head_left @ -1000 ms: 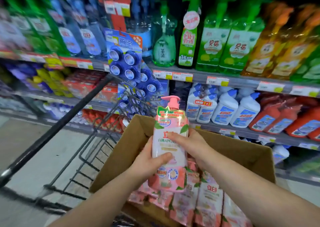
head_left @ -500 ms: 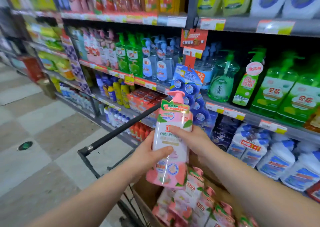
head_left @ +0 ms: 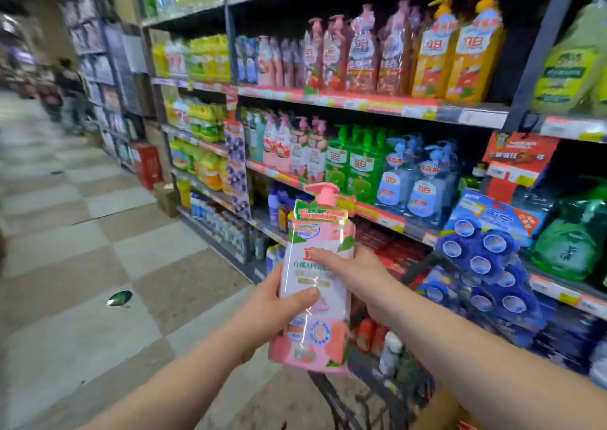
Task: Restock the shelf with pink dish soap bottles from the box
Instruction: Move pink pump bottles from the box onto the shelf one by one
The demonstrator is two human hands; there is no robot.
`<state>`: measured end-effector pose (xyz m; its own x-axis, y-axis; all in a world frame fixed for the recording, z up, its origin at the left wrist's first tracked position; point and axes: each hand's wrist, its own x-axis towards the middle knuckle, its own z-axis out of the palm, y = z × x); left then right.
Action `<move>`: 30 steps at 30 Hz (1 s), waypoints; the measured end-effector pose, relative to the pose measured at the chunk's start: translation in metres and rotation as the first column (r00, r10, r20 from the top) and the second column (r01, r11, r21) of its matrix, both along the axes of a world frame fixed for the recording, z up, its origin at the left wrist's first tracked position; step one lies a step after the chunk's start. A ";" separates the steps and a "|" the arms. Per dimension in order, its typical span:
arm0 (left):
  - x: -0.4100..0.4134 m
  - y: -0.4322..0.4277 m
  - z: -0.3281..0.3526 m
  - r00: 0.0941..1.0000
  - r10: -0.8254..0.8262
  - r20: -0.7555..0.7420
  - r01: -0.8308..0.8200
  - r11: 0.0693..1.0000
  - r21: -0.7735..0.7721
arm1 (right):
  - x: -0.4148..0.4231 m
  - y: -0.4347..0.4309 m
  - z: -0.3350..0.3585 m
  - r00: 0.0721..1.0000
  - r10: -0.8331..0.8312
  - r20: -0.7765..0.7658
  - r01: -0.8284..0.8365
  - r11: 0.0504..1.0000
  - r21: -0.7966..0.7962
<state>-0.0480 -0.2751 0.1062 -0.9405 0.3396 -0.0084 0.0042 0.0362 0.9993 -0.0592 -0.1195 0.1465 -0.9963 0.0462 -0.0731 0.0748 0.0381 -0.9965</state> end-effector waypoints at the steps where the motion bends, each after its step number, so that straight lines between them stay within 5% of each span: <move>1: -0.006 -0.022 0.004 1.000 0.021 -0.016 -0.021 1.000 -0.009 | -0.009 -0.022 0.002 1.000 0.026 -0.013 -0.026 1.000 -0.013; 17: -0.119 -0.206 0.035 0.982 0.184 -0.042 -0.181 0.980 0.077 | -0.152 -0.209 0.037 0.974 0.226 0.012 -0.227 0.972 0.056; 30: -0.324 -0.259 0.057 0.962 0.251 -0.108 -0.244 0.967 0.076 | -0.365 -0.265 0.057 0.947 0.318 -0.056 -0.315 0.948 0.046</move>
<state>-0.3723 -0.5338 0.1628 -0.9885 0.0927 0.1194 0.1189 -0.0106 0.9929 -0.4240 -0.3847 0.2031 -0.9625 -0.2709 -0.0149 -0.0088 0.0860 -0.9963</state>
